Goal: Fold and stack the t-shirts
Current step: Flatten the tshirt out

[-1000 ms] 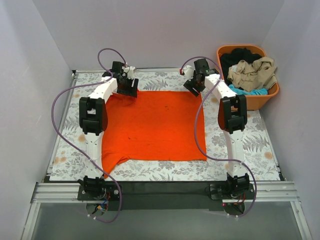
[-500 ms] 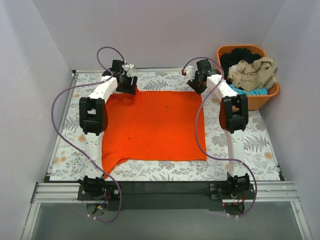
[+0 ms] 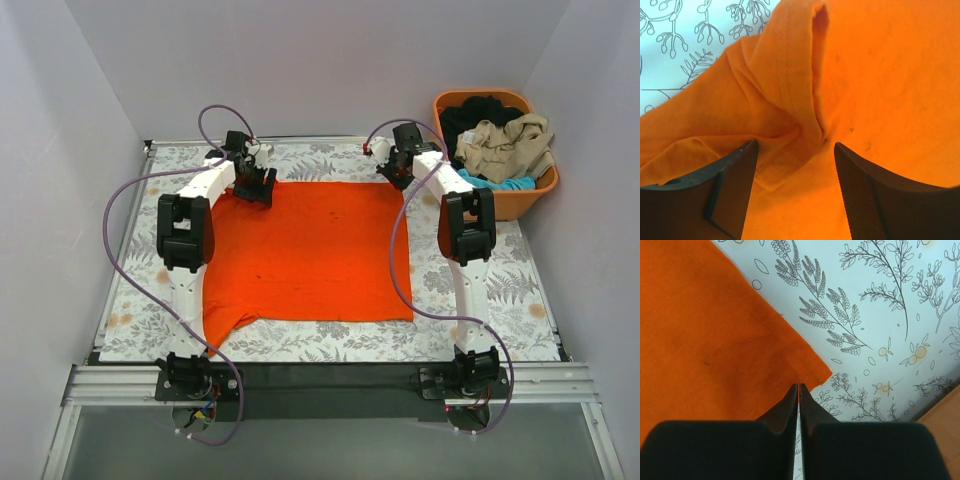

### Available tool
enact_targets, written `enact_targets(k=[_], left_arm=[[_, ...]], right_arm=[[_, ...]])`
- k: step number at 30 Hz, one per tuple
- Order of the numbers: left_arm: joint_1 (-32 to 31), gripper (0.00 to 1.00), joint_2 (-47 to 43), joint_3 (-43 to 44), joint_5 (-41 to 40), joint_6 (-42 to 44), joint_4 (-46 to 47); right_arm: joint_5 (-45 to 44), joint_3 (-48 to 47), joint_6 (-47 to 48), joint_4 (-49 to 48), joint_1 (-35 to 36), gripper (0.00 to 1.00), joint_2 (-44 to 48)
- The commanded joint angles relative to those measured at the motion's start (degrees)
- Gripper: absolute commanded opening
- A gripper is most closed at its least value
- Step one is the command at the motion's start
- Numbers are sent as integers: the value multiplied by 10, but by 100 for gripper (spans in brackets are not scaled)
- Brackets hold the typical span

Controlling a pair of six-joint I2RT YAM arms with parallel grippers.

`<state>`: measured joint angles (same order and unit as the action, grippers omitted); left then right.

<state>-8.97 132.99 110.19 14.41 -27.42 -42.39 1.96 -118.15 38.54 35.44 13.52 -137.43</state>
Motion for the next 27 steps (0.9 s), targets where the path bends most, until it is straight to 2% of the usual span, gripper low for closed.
enact_targets(k=[1, 3, 5, 7, 9, 12, 14, 15, 27], left_arm=[[-3, 58, -26, -6, -11, -1, 2], [-3, 53, -15, 20, -12, -9, 1], [-3, 47, -4, 43, -20, -18, 1], [-3, 36, 1, 50, -29, -21, 5], [-3, 32, 0, 52, -40, -20, 11], [-3, 26, -2, 50, -37, -18, 12], [-3, 25, -3, 49, -35, -18, 11], [-3, 25, -4, 48, -32, -19, 12], [-3, 23, -7, 46, -34, -14, 11]], right_arm=[[12, -2, 0, -5, -2, 7, -13], [13, -12, -5, -5, -2, 1, -17], [16, -16, -7, -5, -2, 1, -17], [15, -20, -8, -6, -2, 1, -18], [3, -27, -9, -10, -2, 1, -17], [4, -24, -19, -22, -6, 11, -4], [1, -24, -36, -43, -9, 33, 3], [-1, -28, -39, -48, -9, 38, 4], [-12, -40, -73, -74, -10, 41, -29]])
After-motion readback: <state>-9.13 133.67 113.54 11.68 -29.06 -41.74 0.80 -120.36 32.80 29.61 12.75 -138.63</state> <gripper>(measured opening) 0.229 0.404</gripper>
